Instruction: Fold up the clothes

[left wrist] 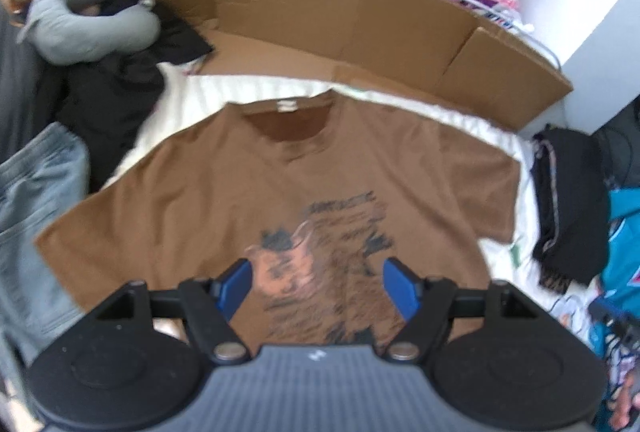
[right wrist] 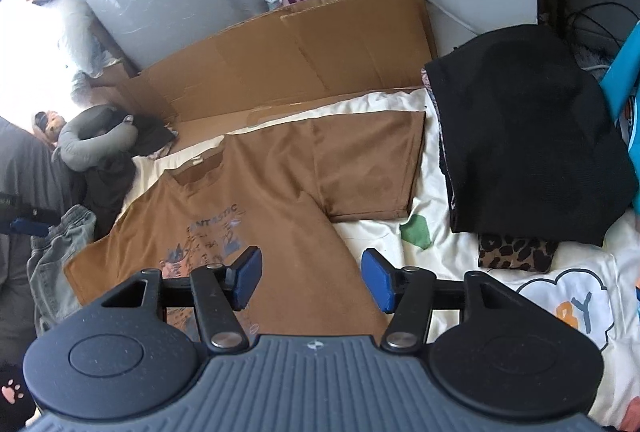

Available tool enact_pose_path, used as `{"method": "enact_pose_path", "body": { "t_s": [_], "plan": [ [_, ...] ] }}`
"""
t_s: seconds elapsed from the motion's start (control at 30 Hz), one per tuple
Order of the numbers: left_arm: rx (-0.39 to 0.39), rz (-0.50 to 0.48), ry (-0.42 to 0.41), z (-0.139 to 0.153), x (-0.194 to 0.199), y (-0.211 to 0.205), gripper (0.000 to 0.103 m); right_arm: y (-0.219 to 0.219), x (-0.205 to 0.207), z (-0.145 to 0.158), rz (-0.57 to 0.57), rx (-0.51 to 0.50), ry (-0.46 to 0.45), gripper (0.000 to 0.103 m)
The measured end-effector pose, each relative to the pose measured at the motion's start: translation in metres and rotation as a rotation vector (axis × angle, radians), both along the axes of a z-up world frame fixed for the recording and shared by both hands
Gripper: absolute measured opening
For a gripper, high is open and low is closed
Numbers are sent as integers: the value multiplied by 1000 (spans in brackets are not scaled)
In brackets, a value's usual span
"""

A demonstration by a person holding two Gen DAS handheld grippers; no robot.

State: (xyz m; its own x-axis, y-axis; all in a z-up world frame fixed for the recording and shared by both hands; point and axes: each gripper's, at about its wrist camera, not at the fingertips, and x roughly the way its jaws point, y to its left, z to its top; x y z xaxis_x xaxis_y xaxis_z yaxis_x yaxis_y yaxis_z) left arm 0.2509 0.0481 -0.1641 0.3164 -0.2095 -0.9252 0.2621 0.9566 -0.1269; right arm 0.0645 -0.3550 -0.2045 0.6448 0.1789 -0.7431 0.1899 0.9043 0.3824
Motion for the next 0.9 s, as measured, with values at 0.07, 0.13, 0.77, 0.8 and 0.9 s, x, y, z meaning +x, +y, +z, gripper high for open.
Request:
{"method": "enact_pose_path", "body": {
  "t_s": [0.07,0.13,0.77,0.8,0.9],
  "plan": [
    [1,-19,-2,-8,9,-14,74,-3,5,-7,-10,0,1,62],
    [10,-38,-3,-16,16,-25,75,-7,9,-13,-30,3,1,62],
    [82,-195,-13,-83,94,-133,74,-22,71,-87,-128,33,30,62],
    [77,-189,-8,-88,99,-137,74,-22,73,-90,-128,29,35,62],
    [64,-191,-27,-98,109,-152,74,-23,76,-99,-140,25,42,62]
  ]
}}
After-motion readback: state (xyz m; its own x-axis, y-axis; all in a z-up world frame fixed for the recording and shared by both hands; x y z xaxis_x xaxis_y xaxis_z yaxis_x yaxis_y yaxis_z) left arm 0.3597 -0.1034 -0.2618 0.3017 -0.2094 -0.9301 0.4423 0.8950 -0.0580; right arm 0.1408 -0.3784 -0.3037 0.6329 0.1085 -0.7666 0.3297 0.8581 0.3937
